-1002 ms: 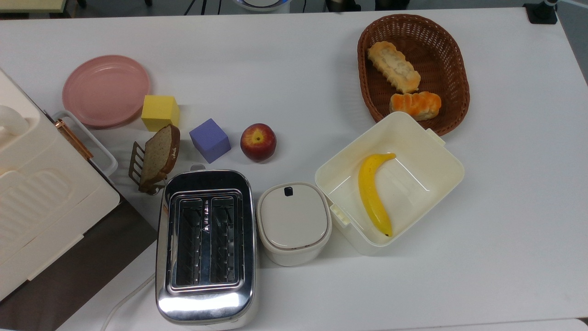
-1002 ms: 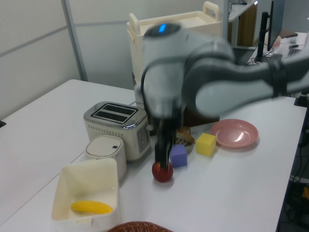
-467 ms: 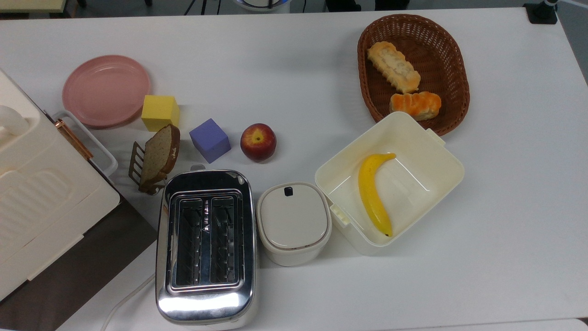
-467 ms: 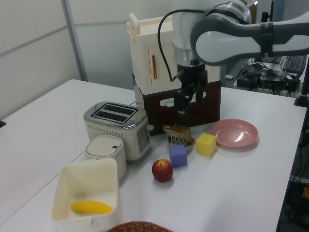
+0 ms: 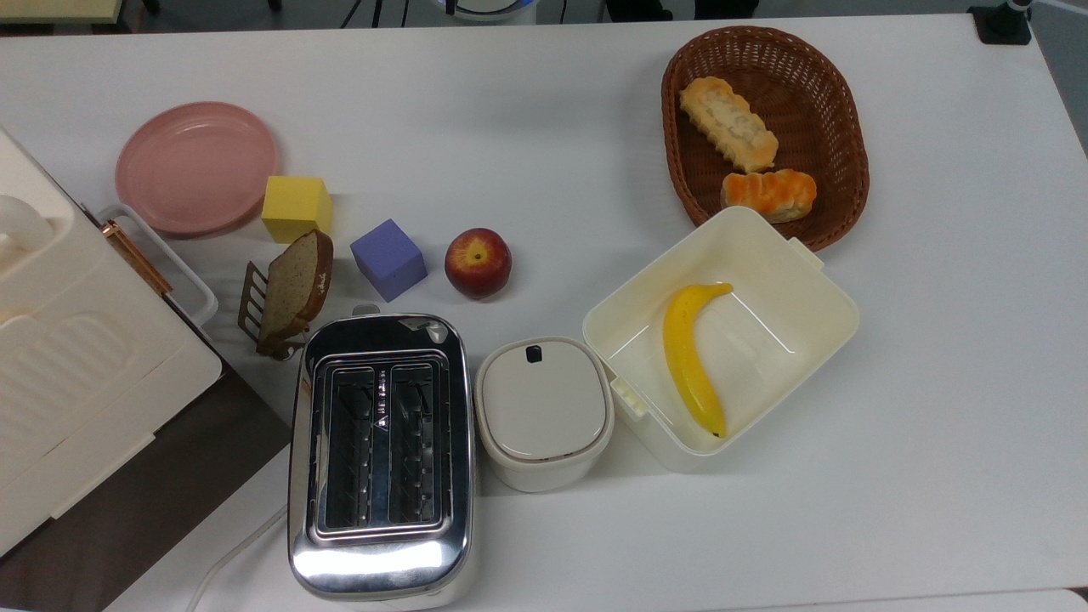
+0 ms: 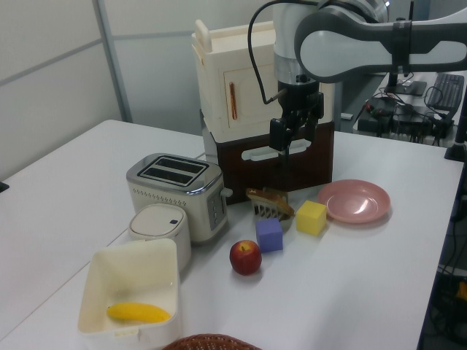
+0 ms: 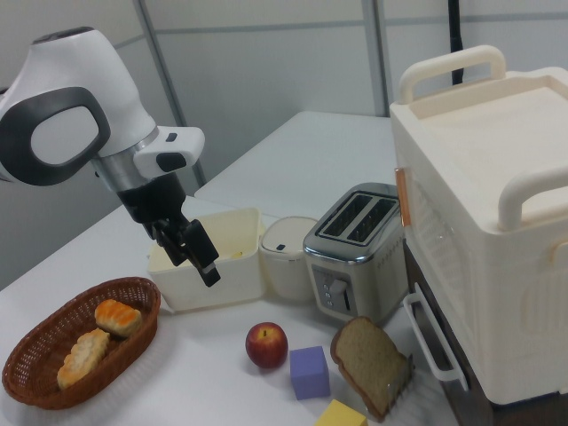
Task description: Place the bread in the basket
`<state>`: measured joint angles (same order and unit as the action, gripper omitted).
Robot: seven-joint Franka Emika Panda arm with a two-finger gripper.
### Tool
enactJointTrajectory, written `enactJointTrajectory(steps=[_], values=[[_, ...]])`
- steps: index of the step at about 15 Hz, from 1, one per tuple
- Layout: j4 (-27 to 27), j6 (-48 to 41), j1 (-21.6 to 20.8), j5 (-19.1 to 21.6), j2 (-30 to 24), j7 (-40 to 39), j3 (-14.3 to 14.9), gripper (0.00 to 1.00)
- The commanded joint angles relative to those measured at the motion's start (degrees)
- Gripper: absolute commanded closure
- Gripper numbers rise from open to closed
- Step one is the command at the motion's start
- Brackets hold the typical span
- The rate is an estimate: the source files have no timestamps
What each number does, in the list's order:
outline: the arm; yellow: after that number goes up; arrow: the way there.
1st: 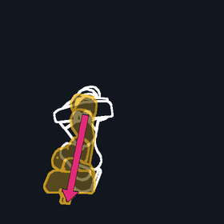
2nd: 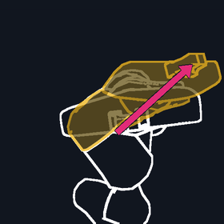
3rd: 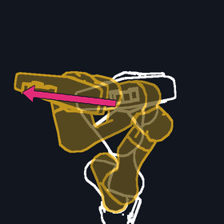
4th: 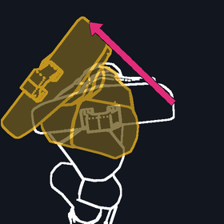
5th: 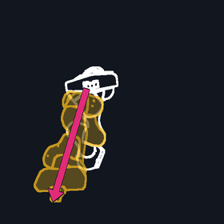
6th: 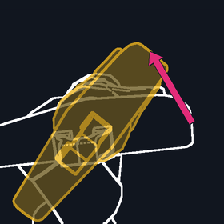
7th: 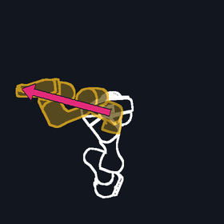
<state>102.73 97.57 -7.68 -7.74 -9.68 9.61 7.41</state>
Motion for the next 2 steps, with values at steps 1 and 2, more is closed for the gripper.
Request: enactJointTrajectory(steps=[1, 2], values=[[-1.3, -0.8, -0.9, 0.5, 1.1, 0.9, 0.4, 0.0], [-1.4, -0.8, -0.9, 0.5, 1.6, 0.9, 0.4, 0.0]])
